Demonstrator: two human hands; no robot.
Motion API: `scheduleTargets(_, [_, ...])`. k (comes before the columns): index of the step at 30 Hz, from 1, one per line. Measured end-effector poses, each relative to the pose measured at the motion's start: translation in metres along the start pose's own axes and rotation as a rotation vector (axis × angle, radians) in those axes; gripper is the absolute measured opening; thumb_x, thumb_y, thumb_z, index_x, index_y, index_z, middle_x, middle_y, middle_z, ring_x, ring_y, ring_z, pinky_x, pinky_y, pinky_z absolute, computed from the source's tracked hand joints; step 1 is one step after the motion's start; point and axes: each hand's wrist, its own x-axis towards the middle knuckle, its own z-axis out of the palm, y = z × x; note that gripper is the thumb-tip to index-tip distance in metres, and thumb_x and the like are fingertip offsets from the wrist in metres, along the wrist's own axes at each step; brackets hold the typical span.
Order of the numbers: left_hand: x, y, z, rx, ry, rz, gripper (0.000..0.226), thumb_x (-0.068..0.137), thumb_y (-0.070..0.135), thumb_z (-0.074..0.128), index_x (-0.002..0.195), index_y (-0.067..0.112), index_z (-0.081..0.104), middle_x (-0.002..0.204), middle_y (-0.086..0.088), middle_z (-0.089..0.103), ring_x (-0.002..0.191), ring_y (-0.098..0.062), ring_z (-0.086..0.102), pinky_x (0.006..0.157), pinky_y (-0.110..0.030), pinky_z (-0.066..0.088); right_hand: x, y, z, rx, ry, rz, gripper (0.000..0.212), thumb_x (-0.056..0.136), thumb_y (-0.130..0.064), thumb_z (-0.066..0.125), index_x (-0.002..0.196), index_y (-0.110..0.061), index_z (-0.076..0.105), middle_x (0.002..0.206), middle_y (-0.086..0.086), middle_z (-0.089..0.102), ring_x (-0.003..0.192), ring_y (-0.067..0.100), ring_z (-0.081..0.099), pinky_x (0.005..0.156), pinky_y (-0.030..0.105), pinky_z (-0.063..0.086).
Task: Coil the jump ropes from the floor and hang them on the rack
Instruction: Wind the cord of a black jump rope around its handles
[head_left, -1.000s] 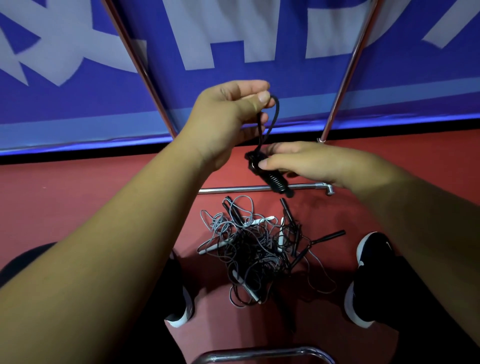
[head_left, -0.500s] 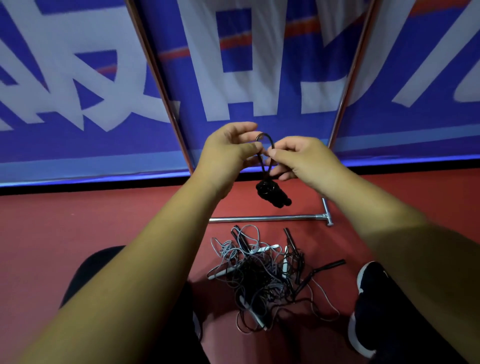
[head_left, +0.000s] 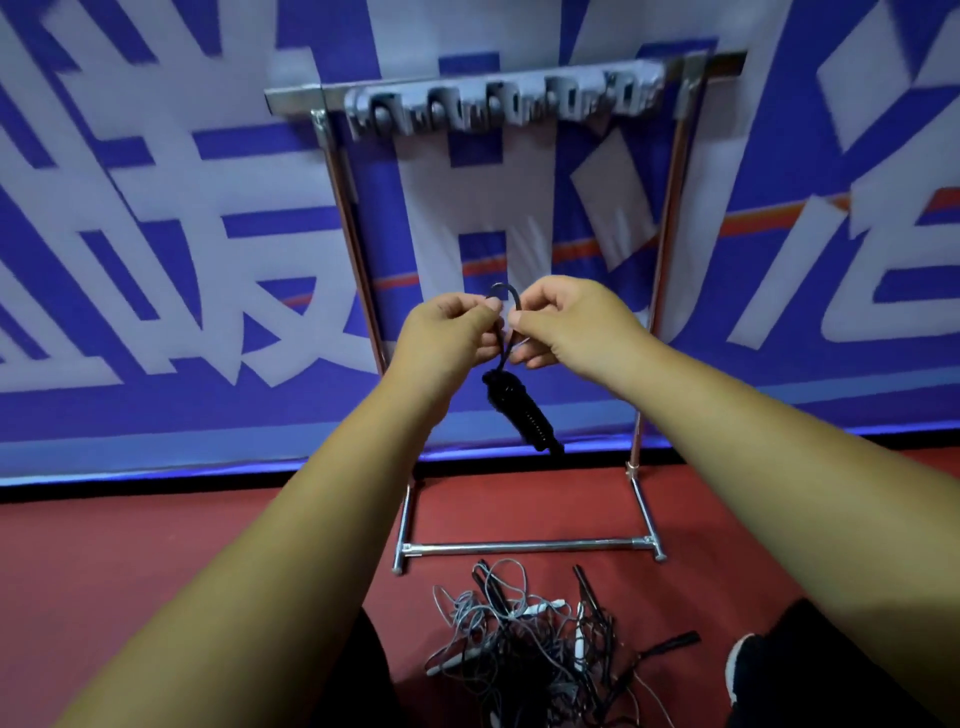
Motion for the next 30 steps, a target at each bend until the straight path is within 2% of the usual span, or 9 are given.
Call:
scheduleTargets(3, [0.002,0.029,-0.006,0.084,-0.013,0.069,0.014,0.1,0.021,0.067,0.092,0.01,0.074,0.073,-0.002,0.07,0.066,-0.014,0.064,0.075,-0.031,0.057,0.005,-0.035,-0.003,-0.008,0.017,-0.058,0.009,0.101,-0.013,0.07,0.104,-0.005,0.067,0.091,0.019,0.079,0.078,0.028,0.081,0.083,0.052,0.066])
scheduleTargets(6, [0.007,0.057,-0.013,0.108,-0.013,0.121,0.013,0.1,0.017,0.064,0.097,0.009,0.074,0.073,0.0,0.07,0.064,-0.013,0.063,0.07,-0.029,0.053,0.012,-0.066,-0.005,-0.013,0.03,-0.095,0.01,0.1,-0.012,0.07,0.105,-0.004,0.067,0.09,0.021,0.078,0.077,0.028,0.081,0.08,0.051,0.067])
scheduleTargets(9, [0.015,0.085,-0.024,0.091,0.008,0.161,0.013,0.1,0.013,0.064,0.103,0.005,0.073,0.082,-0.006,0.074,0.07,-0.017,0.069,0.071,-0.03,0.054,0.023,-0.095,-0.007,-0.028,0.04,-0.129,0.007,0.1,-0.013,0.07,0.101,-0.006,0.068,0.087,0.019,0.079,0.076,0.026,0.08,0.077,0.047,0.067])
scheduleTargets(12, [0.022,0.113,-0.033,0.074,0.046,0.201,0.011,0.101,0.011,0.063,0.101,0.003,0.071,0.081,-0.007,0.074,0.073,-0.019,0.072,0.069,-0.028,0.057,0.038,-0.12,-0.006,0.005,0.055,-0.148,0.005,0.102,-0.013,0.067,0.102,-0.007,0.067,0.084,0.017,0.079,0.077,0.029,0.08,0.073,0.043,0.067])
scheduleTargets(16, [0.04,0.145,-0.048,0.069,0.116,0.249,0.012,0.102,0.011,0.064,0.091,0.007,0.068,0.07,-0.004,0.067,0.07,-0.02,0.068,0.071,-0.037,0.063,0.064,-0.151,-0.001,0.05,0.077,-0.141,0.006,0.103,-0.007,0.061,0.104,-0.005,0.066,0.088,0.016,0.08,0.074,0.029,0.08,0.062,0.035,0.061])
scheduleTargets(18, [0.05,0.156,-0.056,0.076,0.139,0.256,0.011,0.102,0.01,0.064,0.094,0.004,0.068,0.072,-0.007,0.065,0.069,-0.023,0.067,0.073,-0.039,0.063,0.078,-0.163,0.004,0.08,0.065,-0.127,0.006,0.104,-0.005,0.06,0.105,-0.004,0.066,0.092,0.021,0.079,0.071,0.028,0.076,0.06,0.034,0.06])
scheduleTargets(23, [0.082,0.166,-0.08,0.084,0.235,0.23,0.016,0.102,0.008,0.064,0.11,-0.005,0.06,0.084,-0.015,0.066,0.071,-0.026,0.071,0.054,-0.027,0.059,0.114,-0.178,0.024,0.021,0.056,-0.12,0.005,0.104,-0.005,0.06,0.105,-0.005,0.065,0.09,0.019,0.078,0.068,0.025,0.072,0.056,0.031,0.057])
scheduleTargets(27, [0.114,0.161,-0.102,0.112,0.335,0.218,0.013,0.1,0.009,0.066,0.095,0.015,0.056,0.09,-0.013,0.07,0.069,-0.024,0.074,0.063,-0.034,0.063,0.152,-0.182,0.047,-0.026,0.047,-0.117,0.006,0.104,-0.006,0.061,0.1,-0.009,0.065,0.08,0.012,0.076,0.057,0.017,0.071,0.056,0.032,0.059])
scheduleTargets(30, [0.136,0.156,-0.115,0.147,0.358,0.229,0.011,0.099,0.004,0.063,0.095,0.014,0.061,0.09,-0.011,0.07,0.063,-0.02,0.071,0.066,-0.039,0.063,0.179,-0.183,0.065,-0.063,0.055,-0.131,0.008,0.104,-0.006,0.06,0.101,-0.009,0.067,0.077,0.01,0.076,0.057,0.018,0.073,0.058,0.034,0.061])
